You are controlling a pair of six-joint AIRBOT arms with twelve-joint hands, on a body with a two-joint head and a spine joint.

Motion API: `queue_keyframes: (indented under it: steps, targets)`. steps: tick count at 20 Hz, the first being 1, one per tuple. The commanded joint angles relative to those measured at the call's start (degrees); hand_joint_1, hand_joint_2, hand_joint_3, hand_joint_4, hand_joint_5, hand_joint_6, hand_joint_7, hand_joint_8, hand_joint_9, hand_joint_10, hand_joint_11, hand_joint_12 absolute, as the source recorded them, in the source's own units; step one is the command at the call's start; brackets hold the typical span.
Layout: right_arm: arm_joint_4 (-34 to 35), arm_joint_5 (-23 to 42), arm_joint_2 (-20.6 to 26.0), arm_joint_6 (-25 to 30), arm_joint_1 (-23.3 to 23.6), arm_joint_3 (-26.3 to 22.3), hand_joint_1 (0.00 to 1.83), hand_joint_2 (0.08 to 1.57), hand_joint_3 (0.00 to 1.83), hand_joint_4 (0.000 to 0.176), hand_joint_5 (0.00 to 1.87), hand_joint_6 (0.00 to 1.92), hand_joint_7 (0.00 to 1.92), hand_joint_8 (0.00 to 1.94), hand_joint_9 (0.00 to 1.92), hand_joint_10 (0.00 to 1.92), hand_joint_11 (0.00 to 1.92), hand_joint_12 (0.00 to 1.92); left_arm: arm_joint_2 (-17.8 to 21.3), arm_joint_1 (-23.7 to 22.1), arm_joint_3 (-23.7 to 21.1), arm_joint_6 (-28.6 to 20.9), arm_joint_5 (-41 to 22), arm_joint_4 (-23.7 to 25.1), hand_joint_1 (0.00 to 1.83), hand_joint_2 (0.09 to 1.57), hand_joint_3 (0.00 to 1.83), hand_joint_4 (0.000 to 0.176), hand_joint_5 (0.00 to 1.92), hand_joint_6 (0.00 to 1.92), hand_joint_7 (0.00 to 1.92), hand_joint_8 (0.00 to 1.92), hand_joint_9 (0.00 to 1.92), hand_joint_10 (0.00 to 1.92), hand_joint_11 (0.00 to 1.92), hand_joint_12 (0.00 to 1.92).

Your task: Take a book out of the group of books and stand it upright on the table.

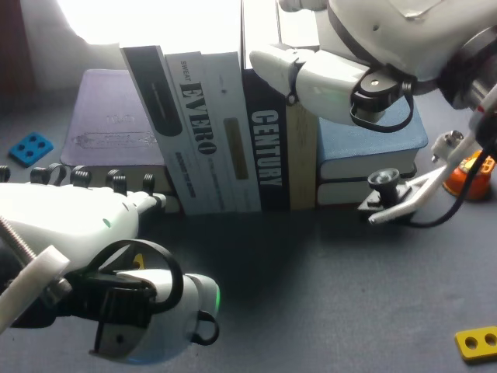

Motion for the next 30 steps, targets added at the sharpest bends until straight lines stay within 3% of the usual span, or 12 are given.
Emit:
queue_keyframes:
  steps: [1,5,6,11,17,19,21,30]
  targets:
    - [-4.36,3.98,0.12,0.88,0.42,-0.20,0.01,1.26,0.00,0.011,0.68,0.08,0.07,0.01,0.00,0.00,0.00,0.00,0.31,-0.27,-0.10,-0.22,0.83,4.25,0.00,1.35,0.00,0.000,0.01,0.00,0.01,0.00,0.00,0.00,0.00,0.16]
    - [-4.36,3.22,-1.44,1.31,-1.22,0.57,0.05,1.24,0.00,0.012,0.67,0.07,0.07,0.00,0.00,0.00,0.00,0.00,0.30,-0.27,-0.28,-0.59,0.83,3.74,0.00,1.36,0.00,0.000,0.01,0.00,0.01,0.00,0.00,0.00,0.00,0.20]
    - [-4.35,3.22,-1.94,1.39,-1.53,1.04,0.05,1.25,0.00,0.000,0.67,0.07,0.06,0.00,0.00,0.00,0.00,0.00,0.30,-0.29,-0.28,-0.65,0.83,3.74,0.00,1.36,0.00,0.000,0.00,0.00,0.02,0.00,0.01,0.00,0.00,0.17]
    - [-2.69,3.27,-3.78,1.47,-3.63,3.07,0.06,1.27,0.00,0.000,0.64,0.05,0.04,0.00,0.00,0.00,0.00,0.00,0.29,-0.30,-0.28,-0.76,0.83,3.74,0.00,1.37,0.00,0.000,0.01,0.00,0.01,0.00,0.00,0.00,0.00,0.00]
    - [3.41,3.13,-4.08,-4.59,-5.14,2.99,0.00,1.27,0.00,0.002,0.64,0.04,0.03,0.00,0.00,0.00,0.00,0.00,0.29,-0.30,-0.25,-0.86,0.83,3.74,0.00,1.38,0.00,0.000,0.05,0.02,0.04,0.01,0.01,0.00,0.00,0.00]
    - [4.59,3.13,-3.16,-5.35,-5.55,2.65,0.00,1.26,0.00,0.015,0.63,0.04,0.00,0.00,0.00,0.00,0.00,0.00,0.29,-0.32,-0.22,-0.92,0.83,3.74,0.00,1.37,0.00,0.000,0.05,0.02,0.04,0.01,0.01,0.00,0.00,0.00]
    - [4.59,3.10,-1.78,-5.45,-6.26,1.53,0.00,1.26,0.00,0.001,0.64,0.04,0.00,0.00,0.00,0.00,0.00,0.00,0.29,-0.32,-0.23,-0.94,0.83,3.74,0.00,1.38,0.00,0.000,0.05,0.01,0.05,0.01,0.02,0.01,0.00,0.00]
    - [4.57,3.11,2.01,-6.95,-8.36,-3.61,0.03,1.24,0.00,0.000,0.73,0.08,0.05,0.01,0.00,0.00,0.00,0.00,0.26,-0.35,-0.16,-0.94,0.82,3.75,0.00,1.37,0.00,0.000,0.01,0.00,0.02,0.00,0.00,0.00,0.00,0.00]
